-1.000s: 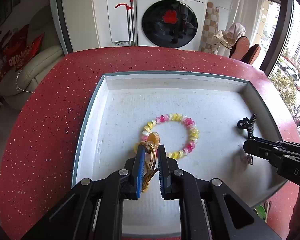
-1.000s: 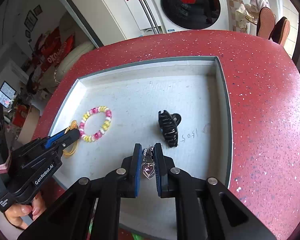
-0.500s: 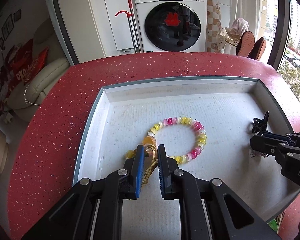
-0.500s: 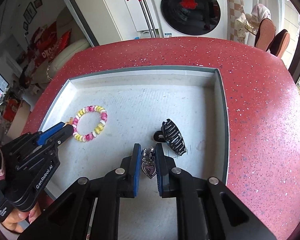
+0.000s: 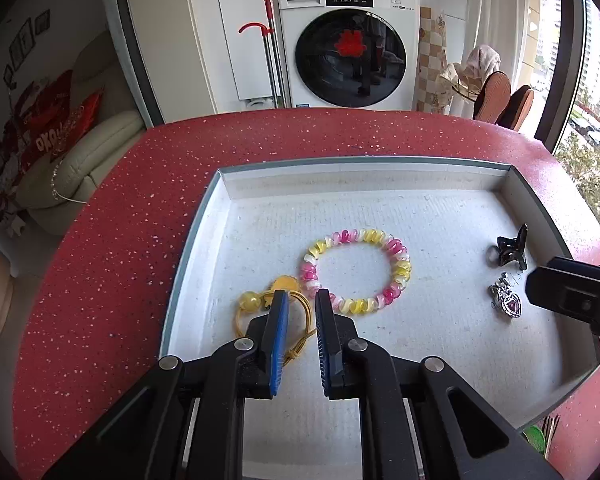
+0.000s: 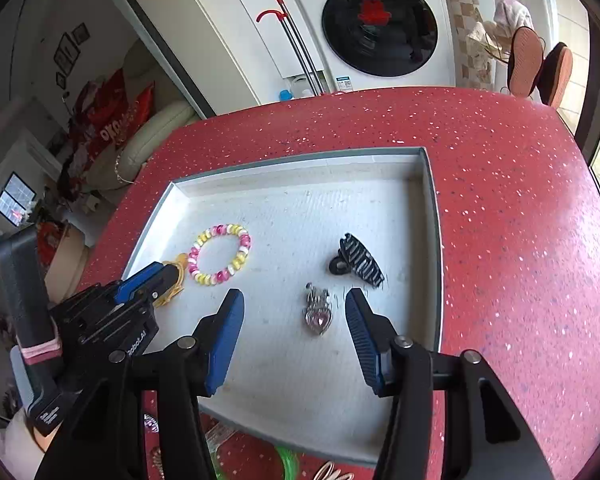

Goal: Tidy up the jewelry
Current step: 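Release the cord bracelet with the left tool while the right tool releases the pendant in the tray, then grasp the braided brown bracelet with the left tool while the right tool grasps the white bunny-ear clip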

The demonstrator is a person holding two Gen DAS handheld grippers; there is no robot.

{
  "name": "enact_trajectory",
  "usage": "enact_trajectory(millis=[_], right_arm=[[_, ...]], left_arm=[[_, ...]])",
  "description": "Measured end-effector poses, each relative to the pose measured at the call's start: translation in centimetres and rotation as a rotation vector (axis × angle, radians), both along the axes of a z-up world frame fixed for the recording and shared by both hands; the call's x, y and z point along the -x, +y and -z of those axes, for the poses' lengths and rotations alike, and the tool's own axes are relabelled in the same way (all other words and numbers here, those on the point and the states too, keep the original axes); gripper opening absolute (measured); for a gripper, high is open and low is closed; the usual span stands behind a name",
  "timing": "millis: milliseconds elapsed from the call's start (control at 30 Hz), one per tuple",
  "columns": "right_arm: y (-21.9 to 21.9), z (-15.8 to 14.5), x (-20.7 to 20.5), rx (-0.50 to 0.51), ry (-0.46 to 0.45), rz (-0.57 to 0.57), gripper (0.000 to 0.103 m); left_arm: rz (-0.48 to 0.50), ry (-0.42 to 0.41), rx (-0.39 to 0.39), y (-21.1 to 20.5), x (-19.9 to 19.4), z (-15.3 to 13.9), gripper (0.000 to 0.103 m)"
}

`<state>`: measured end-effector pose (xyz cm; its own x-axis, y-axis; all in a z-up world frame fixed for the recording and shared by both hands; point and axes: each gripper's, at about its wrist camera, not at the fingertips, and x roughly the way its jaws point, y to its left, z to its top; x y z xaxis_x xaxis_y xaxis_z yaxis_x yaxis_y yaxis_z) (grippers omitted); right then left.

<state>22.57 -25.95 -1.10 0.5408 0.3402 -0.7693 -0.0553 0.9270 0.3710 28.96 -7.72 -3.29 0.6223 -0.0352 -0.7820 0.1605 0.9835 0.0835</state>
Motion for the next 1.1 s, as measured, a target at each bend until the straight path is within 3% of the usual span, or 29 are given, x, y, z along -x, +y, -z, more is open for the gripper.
enact_trajectory(millis=[200, 300, 367, 533, 633, 700, 1100], right_arm=[[-0.2, -0.5, 1.9, 0.001, -0.008, 0.005, 0.064], [-0.1, -0.8, 3.1, 0.004, -0.018, 0.012, 0.065], [0.3, -0.8, 3.8, 0.013, -0.019, 0.012, 0.068], [0.7, -1.2, 6.1, 0.015, -0.026, 0.02, 0.079], [1.1, -1.2, 7.7, 0.046, -0.04, 0.023, 0.081], [1.3, -1.2, 8.6, 0.061, -0.039, 0.023, 0.09], [1.6, 0.3, 13.7, 0.089, 0.015, 0.012, 0.09]], left_arm=[[-0.008, -0.021, 0.025, 0.4, 1.0, -0.9, 0.032], [-0.035, -0.049, 0.031, 1.2, 1.9, -1.6, 0.103], [-0.045, -0.111, 0.043, 1.8, 3.0, -2.5, 0.103], [-0.041, -0.093, 0.052, 2.7, 4.5, -3.3, 0.103], [-0.035, -0.091, 0.083, 3.7, 6.1, -3.5, 0.103], [-0.034, -0.083, 0.096, 4.4, 7.3, -3.4, 0.103], [-0.038, -0.019, 0.142, 7.1, 14.5, -1.3, 0.103]])
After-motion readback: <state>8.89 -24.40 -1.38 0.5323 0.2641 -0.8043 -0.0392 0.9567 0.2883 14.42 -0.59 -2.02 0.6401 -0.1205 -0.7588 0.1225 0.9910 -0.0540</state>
